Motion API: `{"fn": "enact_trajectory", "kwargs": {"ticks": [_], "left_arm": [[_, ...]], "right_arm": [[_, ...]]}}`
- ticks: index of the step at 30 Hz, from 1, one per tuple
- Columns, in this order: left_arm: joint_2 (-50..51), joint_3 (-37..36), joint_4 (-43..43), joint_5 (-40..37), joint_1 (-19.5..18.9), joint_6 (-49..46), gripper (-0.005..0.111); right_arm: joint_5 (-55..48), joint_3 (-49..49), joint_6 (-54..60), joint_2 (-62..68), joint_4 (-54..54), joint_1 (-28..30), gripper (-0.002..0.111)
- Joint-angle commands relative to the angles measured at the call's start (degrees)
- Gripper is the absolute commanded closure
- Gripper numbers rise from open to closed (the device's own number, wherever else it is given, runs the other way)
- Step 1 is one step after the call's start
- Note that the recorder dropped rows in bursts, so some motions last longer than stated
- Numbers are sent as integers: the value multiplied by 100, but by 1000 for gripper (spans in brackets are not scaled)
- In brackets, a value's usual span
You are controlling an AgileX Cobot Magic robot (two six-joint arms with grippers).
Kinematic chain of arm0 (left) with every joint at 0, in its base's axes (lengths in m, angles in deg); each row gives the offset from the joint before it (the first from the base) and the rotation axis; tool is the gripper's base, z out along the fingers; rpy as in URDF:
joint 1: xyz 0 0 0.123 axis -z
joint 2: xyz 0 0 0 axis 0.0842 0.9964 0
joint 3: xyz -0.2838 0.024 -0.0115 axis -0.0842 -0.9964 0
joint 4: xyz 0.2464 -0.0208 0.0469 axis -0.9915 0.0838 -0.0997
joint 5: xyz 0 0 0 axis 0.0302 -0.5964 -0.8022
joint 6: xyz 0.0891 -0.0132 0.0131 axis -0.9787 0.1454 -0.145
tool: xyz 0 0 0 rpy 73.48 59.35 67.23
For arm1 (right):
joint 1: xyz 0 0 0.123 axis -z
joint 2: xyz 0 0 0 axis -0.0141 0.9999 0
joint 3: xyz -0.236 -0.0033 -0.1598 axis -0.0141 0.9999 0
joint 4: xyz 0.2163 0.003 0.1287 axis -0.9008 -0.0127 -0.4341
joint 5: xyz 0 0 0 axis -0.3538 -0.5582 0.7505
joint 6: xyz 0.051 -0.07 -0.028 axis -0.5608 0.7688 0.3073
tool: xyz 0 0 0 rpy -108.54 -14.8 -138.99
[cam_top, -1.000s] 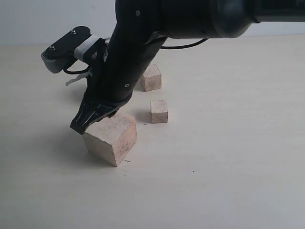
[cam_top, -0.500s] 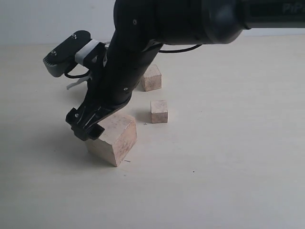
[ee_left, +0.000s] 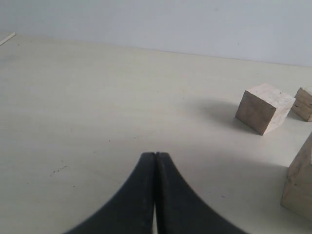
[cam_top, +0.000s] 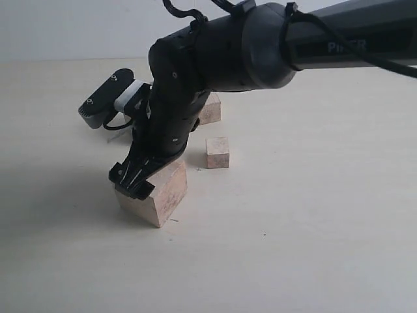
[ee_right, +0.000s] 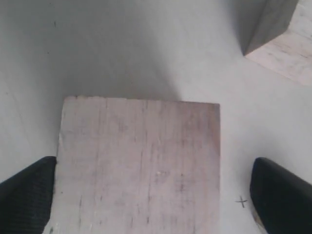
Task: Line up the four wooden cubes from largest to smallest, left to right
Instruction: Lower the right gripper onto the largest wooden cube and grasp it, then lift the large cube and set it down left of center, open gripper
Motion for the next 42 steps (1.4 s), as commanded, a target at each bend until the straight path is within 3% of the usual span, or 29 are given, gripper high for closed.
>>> {"fn": "enact_trajectory", "kwargs": {"ticks": [1,3,5,7,8,9,10,15,18,22,29,32,42], "left_arm": [[-27,-15,-11,78,39,-12,107],[-27,-15,-11,78,39,-12,107],[-27,-15,-11,78,39,-12,107],[-27,-15,-11,78,39,-12,107],[-27,-15,-11,78,39,-12,107],[-27,-15,-11,78,39,-12,107],[-27,-15,-11,78,39,-12,107],[-27,-15,-11,78,39,-12,107],[-27,-15,-11,78,39,-12,107],[-27,-15,-11,78,39,-12,107],[-27,-15,-11,78,39,-12,107],[-27,-15,-11,78,39,-12,107],[-27,-15,-11,78,39,-12,107]], "right_arm": [[89,-57,-31,255,24,16,4],[78,-57,-111,342,13,16,5],[67,-57,-136,379,-12,16,17],[29,-80,-136,313,-146,16,50],[-39,-80,-113,211,-119,16,84],[-95,-80,-49,138,-46,16,102],[-149,-80,167,-22,76,16,107],[-162,-426,1136,-727,221,127,108],[-452,-938,1704,-687,145,491,108],[-1009,-1487,2771,-293,-930,1145,108],[-1634,-1633,5998,348,-1945,1319,108],[-1647,-1633,6092,571,-2390,1217,108],[-1348,-1633,6082,909,-2373,1139,108]]}}
